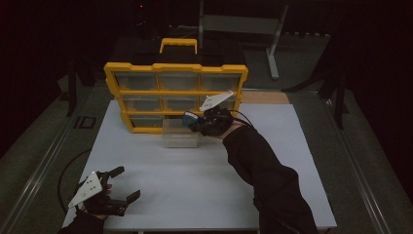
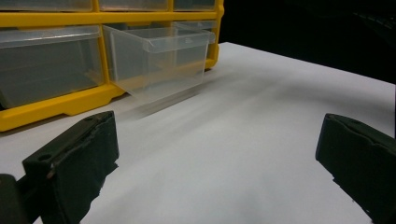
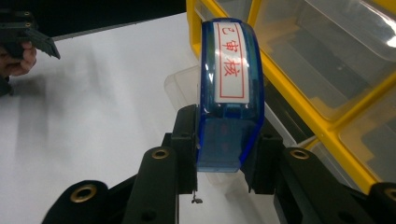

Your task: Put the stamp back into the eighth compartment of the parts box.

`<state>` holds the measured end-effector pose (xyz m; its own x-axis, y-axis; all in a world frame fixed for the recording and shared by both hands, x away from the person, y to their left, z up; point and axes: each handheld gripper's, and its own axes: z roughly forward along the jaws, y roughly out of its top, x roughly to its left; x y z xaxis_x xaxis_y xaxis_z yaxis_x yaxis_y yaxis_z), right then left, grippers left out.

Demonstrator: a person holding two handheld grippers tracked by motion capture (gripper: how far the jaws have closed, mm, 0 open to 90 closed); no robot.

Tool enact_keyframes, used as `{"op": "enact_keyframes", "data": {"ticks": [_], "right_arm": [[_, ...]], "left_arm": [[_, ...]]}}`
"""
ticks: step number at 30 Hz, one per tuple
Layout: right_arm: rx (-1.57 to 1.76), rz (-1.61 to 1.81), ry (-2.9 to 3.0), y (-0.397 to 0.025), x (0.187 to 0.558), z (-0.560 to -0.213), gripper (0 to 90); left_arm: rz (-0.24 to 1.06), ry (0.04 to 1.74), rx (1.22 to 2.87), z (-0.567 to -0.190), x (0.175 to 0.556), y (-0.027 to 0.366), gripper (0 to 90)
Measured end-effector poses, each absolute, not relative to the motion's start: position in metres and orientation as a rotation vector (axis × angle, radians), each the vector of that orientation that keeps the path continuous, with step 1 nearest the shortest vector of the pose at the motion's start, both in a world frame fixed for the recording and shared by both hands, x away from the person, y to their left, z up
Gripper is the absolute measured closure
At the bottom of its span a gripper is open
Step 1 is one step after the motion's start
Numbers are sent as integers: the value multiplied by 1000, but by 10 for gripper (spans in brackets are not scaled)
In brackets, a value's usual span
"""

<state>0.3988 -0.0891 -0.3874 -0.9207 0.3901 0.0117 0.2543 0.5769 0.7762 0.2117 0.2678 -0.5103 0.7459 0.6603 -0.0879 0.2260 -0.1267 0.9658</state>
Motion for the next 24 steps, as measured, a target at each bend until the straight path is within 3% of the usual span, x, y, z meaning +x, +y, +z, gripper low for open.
{"op": "enact_keyframes", "data": {"ticks": [24], "right_arm": [[530, 1278, 2647, -56, 419, -402, 692]], "left_arm": [[426, 711, 1684, -510, 211, 269, 1]]}}
